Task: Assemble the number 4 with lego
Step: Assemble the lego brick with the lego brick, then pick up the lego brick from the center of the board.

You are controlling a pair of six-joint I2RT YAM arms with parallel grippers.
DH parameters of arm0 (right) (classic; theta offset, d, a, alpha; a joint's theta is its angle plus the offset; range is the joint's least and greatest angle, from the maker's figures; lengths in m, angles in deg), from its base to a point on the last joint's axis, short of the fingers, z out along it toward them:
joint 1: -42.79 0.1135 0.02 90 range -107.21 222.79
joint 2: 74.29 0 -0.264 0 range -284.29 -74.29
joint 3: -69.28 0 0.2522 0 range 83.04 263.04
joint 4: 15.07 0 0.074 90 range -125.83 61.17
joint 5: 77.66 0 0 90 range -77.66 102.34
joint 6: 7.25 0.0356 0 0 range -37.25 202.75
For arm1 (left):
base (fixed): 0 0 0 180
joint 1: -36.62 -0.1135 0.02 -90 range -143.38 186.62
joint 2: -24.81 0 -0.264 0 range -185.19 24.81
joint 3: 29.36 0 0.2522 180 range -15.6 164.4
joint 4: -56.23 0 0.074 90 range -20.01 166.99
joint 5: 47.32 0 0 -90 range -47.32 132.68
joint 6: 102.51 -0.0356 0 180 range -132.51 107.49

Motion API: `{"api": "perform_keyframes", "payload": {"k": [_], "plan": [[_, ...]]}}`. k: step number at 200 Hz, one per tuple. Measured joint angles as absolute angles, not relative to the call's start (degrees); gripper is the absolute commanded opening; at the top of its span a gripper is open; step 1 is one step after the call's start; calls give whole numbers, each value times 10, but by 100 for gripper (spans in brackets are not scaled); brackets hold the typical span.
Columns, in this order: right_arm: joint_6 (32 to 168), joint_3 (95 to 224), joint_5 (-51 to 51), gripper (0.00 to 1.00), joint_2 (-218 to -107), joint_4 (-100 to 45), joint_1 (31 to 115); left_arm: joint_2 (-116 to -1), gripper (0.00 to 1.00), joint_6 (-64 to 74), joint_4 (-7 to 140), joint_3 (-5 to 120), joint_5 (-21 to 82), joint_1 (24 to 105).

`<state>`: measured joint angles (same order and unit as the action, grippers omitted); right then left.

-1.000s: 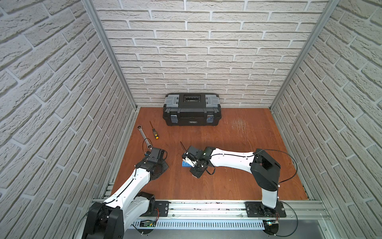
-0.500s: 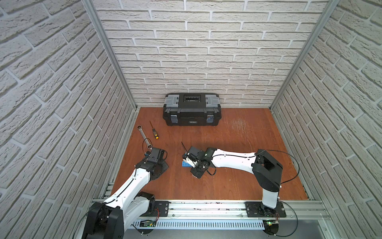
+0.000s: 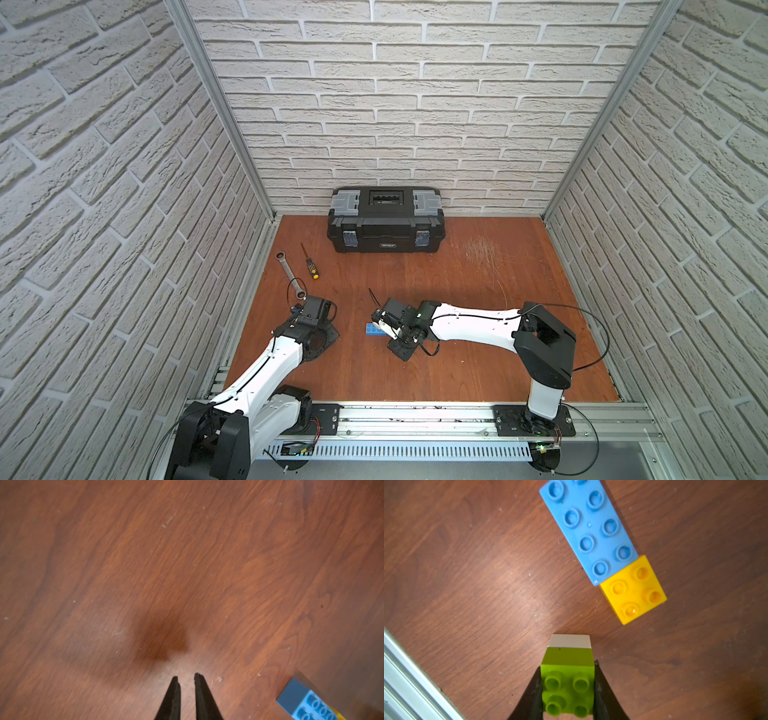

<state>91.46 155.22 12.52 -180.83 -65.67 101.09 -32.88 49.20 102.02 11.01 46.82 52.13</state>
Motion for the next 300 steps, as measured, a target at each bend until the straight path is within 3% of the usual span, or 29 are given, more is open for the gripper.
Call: {"api": "perform_keyframes", "payload": {"k": [88, 172, 245, 300], "plan": [[983, 1569, 121, 2, -1836, -689, 1010, -313, 18, 492, 1021, 110, 471, 518], [1041, 1599, 121, 2, -1851, -721, 1007, -391, 5, 490, 975, 110, 449, 536], [1155, 1738, 177, 2, -1851, -860, 1007, -423, 1, 489, 914, 114, 415, 561], [1272, 1817, 241, 2, -1895, -861, 1011, -334, 3, 490, 935, 114, 413, 517]]}}
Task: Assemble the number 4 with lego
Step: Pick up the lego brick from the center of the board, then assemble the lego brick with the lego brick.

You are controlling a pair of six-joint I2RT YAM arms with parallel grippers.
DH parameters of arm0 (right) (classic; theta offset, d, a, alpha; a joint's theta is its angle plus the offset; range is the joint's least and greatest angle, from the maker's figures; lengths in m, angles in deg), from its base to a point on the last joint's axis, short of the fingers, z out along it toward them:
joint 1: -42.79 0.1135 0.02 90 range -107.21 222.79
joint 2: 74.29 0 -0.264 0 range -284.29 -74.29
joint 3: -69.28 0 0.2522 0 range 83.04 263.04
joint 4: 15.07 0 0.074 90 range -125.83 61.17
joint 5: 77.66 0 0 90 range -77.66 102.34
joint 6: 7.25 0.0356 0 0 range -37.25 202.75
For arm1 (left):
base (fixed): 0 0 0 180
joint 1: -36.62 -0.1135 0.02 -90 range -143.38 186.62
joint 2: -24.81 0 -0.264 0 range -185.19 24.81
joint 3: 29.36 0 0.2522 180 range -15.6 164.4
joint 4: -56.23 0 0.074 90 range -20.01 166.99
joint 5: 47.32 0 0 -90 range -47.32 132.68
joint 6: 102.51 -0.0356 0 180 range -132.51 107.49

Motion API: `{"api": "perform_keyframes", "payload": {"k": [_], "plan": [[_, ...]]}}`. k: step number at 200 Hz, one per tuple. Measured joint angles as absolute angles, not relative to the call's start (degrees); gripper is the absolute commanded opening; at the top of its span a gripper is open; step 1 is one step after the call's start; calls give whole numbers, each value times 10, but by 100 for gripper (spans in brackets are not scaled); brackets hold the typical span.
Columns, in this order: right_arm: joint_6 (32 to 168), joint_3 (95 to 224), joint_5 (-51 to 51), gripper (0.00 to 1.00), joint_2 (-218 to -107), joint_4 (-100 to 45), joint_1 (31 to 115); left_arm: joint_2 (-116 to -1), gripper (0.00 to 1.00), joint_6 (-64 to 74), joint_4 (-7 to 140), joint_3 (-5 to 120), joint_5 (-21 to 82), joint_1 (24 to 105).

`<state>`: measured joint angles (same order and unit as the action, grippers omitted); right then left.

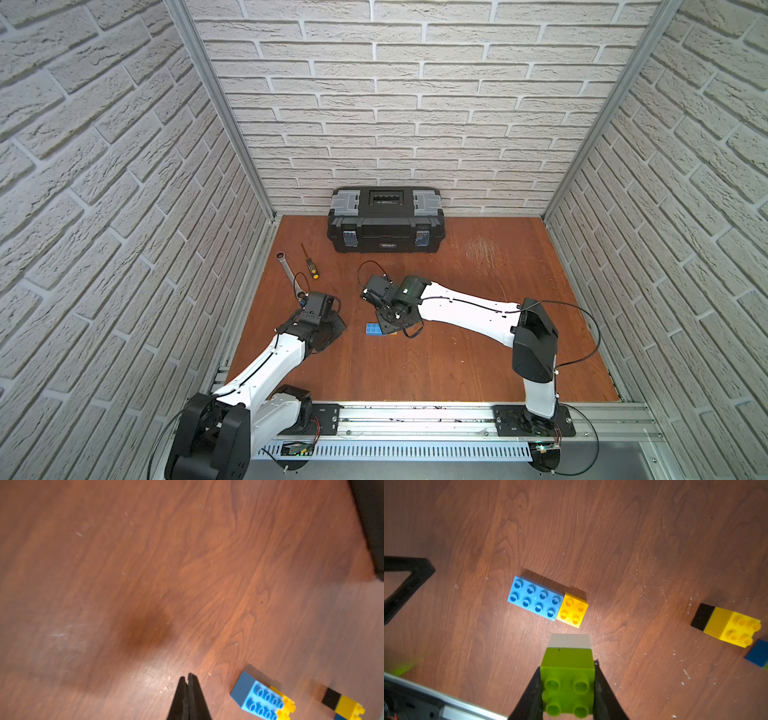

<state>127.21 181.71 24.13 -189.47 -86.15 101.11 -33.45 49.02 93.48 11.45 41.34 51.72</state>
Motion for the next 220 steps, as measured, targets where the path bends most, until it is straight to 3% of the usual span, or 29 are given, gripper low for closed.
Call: {"api": "perform_keyframes", "payload": {"k": [43, 220], "plan": [[1311, 1866, 261, 2, -1976, -870, 1012, -328, 2, 482, 942, 109, 386, 489], [1404, 1913, 278, 2, -2004, -896, 1017, -336, 2, 442, 957, 103, 334, 492]]}}
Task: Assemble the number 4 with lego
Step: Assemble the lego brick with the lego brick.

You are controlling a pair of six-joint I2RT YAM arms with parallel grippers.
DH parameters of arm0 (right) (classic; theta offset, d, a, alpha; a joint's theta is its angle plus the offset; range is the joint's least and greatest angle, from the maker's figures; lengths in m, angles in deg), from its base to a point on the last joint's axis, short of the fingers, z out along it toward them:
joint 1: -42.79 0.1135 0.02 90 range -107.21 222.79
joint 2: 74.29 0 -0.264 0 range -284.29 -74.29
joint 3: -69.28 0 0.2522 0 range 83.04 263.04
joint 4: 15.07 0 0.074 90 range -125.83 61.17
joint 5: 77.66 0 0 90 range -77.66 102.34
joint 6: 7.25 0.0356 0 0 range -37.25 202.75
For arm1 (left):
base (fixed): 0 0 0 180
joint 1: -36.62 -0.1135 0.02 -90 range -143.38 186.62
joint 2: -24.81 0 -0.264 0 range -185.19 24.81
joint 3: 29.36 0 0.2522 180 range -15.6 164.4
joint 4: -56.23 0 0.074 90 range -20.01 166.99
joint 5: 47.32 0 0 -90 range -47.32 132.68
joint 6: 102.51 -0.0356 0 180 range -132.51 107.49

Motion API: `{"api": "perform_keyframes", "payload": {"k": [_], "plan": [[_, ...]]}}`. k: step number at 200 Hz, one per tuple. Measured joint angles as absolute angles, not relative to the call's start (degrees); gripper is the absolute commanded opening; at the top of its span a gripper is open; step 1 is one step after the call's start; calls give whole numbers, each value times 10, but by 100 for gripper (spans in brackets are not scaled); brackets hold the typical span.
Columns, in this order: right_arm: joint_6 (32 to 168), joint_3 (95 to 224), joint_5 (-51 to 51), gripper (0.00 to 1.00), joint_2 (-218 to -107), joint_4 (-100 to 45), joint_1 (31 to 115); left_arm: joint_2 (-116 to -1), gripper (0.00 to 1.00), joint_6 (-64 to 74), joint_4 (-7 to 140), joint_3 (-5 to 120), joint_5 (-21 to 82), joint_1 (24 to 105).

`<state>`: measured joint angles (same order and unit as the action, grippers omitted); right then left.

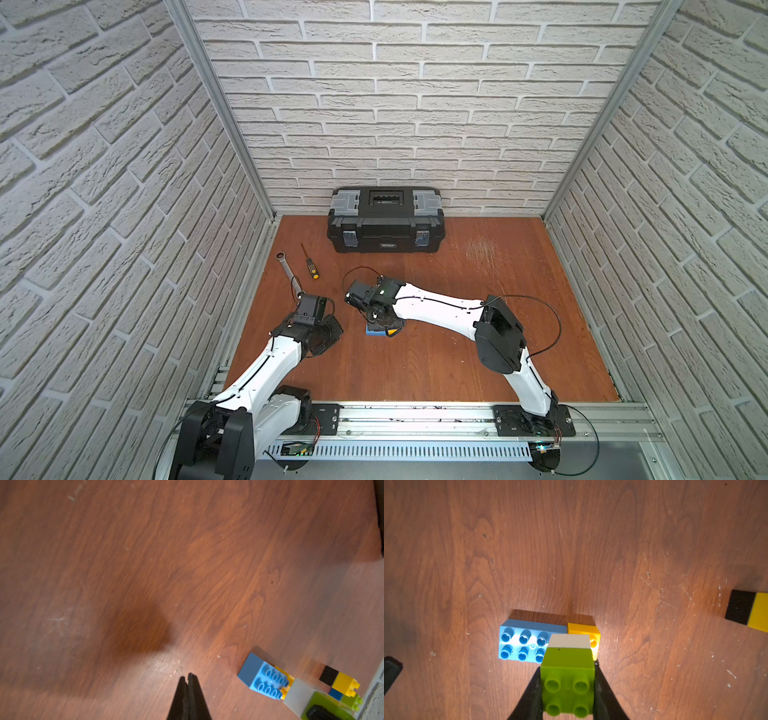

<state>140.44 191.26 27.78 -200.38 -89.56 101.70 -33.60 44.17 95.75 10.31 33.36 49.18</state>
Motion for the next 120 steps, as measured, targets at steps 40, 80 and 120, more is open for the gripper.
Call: {"api": "perform_keyframes", "payload": {"k": [40, 80, 120], "plan": [[1409, 1913, 277, 2, -2006, -892, 1017, -344, 2, 441, 957, 103, 333, 495], [1412, 1913, 275, 2, -2006, -886, 1018, -346, 2, 441, 956, 103, 333, 496], [1421, 1905, 274, 2, -2006, -873, 1018, -349, 2, 441, 953, 103, 334, 499]]}}
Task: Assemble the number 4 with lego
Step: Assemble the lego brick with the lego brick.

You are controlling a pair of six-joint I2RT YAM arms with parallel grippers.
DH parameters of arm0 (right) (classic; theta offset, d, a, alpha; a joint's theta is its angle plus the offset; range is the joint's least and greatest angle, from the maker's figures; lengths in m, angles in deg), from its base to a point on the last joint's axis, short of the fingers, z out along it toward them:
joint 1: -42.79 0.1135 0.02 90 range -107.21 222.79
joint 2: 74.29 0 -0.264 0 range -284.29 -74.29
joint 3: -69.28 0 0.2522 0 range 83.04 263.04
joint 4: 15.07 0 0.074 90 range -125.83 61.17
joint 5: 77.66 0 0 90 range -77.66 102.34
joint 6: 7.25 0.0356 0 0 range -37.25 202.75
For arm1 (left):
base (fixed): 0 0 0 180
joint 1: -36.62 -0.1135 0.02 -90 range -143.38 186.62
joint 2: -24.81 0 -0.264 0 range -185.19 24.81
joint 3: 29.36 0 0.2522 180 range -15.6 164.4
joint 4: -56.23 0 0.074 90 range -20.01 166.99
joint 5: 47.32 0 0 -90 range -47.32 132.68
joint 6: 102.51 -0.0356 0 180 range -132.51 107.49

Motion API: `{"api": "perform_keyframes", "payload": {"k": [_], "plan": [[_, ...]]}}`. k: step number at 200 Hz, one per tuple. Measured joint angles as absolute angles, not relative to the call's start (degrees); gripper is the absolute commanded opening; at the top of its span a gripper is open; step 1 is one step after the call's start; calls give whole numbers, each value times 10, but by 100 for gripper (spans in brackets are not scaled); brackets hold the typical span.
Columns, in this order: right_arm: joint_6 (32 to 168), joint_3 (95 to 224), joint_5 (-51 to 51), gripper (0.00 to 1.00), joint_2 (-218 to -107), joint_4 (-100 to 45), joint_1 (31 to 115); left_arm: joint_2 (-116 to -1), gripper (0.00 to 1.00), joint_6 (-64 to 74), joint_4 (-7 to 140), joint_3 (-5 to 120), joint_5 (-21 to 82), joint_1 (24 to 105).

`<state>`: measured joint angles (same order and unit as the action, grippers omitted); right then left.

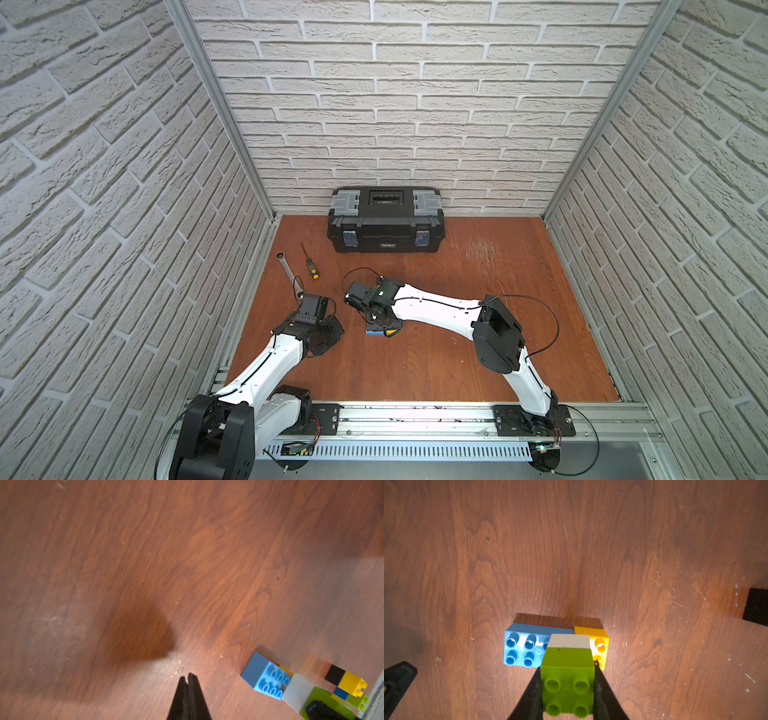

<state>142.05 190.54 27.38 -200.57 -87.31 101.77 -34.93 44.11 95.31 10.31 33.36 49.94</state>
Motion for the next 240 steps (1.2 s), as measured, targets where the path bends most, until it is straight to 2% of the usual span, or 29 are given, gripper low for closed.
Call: {"api": "perform_keyframes", "payload": {"k": [240], "plan": [[1465, 1878, 276, 2, -1992, -858, 1019, -389, 2, 457, 922, 99, 347, 547]]}}
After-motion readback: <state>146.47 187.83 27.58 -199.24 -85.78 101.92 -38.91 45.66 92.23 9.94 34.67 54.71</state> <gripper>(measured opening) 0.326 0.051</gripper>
